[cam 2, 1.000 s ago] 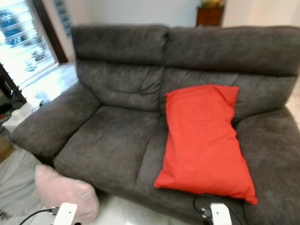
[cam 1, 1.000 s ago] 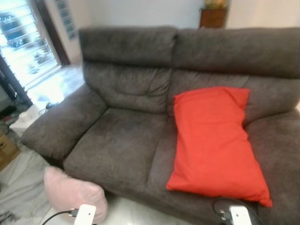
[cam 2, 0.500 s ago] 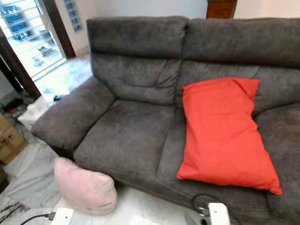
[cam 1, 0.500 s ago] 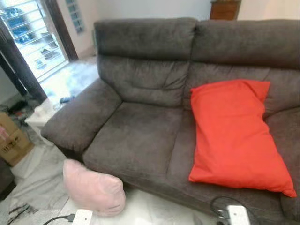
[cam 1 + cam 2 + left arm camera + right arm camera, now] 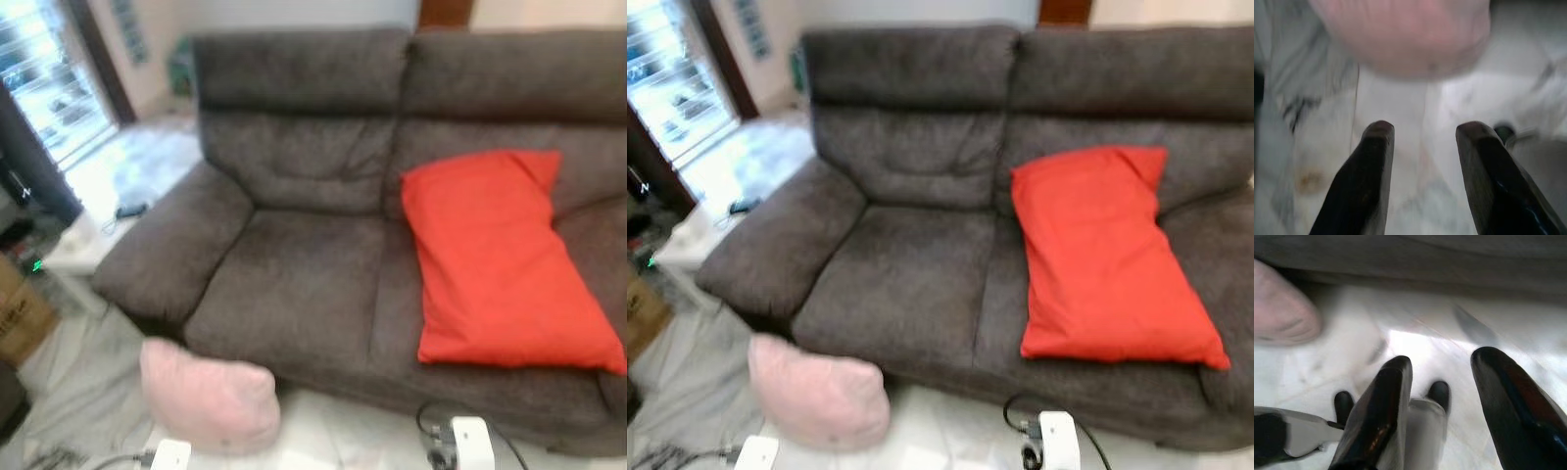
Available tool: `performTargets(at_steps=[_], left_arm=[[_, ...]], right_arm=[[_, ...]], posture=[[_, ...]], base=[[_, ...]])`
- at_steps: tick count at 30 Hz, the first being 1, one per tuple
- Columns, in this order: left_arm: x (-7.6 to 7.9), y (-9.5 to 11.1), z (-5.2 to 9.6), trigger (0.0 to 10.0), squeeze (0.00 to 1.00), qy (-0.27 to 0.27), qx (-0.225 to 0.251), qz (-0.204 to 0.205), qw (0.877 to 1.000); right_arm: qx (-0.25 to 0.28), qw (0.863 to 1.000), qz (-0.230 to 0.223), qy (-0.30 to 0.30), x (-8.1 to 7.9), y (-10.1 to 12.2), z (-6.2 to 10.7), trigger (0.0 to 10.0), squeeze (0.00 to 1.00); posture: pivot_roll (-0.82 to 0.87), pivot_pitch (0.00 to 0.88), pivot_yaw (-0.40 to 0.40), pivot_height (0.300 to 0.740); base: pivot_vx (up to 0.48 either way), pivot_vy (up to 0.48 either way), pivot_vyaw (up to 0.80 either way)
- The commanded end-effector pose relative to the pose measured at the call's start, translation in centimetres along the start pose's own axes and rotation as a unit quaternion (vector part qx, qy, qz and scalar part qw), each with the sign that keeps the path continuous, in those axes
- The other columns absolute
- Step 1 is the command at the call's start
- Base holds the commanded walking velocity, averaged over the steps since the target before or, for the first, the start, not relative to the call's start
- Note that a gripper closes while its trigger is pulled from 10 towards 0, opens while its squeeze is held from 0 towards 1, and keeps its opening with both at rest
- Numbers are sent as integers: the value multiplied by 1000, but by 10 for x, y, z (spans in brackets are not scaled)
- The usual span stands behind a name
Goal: Move the pillow to the sofa from floor
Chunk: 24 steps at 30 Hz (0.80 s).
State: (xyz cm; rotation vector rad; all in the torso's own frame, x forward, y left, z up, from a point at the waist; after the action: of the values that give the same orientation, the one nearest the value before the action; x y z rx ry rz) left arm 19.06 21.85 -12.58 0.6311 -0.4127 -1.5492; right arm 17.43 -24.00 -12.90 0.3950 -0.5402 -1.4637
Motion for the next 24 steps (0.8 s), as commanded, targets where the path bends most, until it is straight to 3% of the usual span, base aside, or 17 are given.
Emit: performTargets(at_steps=[1,5,9,12,14,17,24], left_arm=[[-5,-1,1,10000,0,6,4,2,1000],[-6,-3,2,10000,0,7,2,2,1000],[-9,-9,3,10000,0,8,-6,3,1000],[-10,-12,4,10000,0,8,-10,3,1000],[-11,-14,5,10000,0,9,-13,4,1000],[-12,-16,5,10000,0,10,-16,5,1000],[-13,-16,5,10000,0,11,-19,7,1000]], right_arm=[[13,1000,-4,-4,9,8,0,10000,0],[9,1000,-3,-11,26,2,5,10000,0],[3,1000,-8,-14,31,-3,7,10000,0],[1,1000,-10,-8,20,-2,4,10000,0],[2,1000,-12,3,1,1,0,10000,0],[7,1000,-14,6,-9,6,-3,10000,0],[7,1000,-16,3,-5,4,-2,10000,0]], posture=[[-58,21,89,740],[-59,17,89,740],[-59,14,89,740],[-60,14,89,740],[-59,16,88,740],[-58,19,88,740],[-55,27,87,740]], base=[[0,326,0],[0,329,0],[0,328,0],[0,326,0],[0,328,-725],[0,329,-435],[0,328,0]])
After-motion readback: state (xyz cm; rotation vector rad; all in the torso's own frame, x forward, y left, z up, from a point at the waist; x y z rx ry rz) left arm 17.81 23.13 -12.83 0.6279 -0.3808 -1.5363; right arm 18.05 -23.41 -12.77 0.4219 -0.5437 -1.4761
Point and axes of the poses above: a point about 5 cm out from each wrist's last joint towards the gripper, its own z axis pointing back from the gripper into the wrist, its own y axis along the axis of the wrist's last joint, x = y × z, the point moved 5 cm from there along -z, pointing out of the wrist towards the gripper, and after that the axes turned 5 degrees about z, right-handed, at the moved point
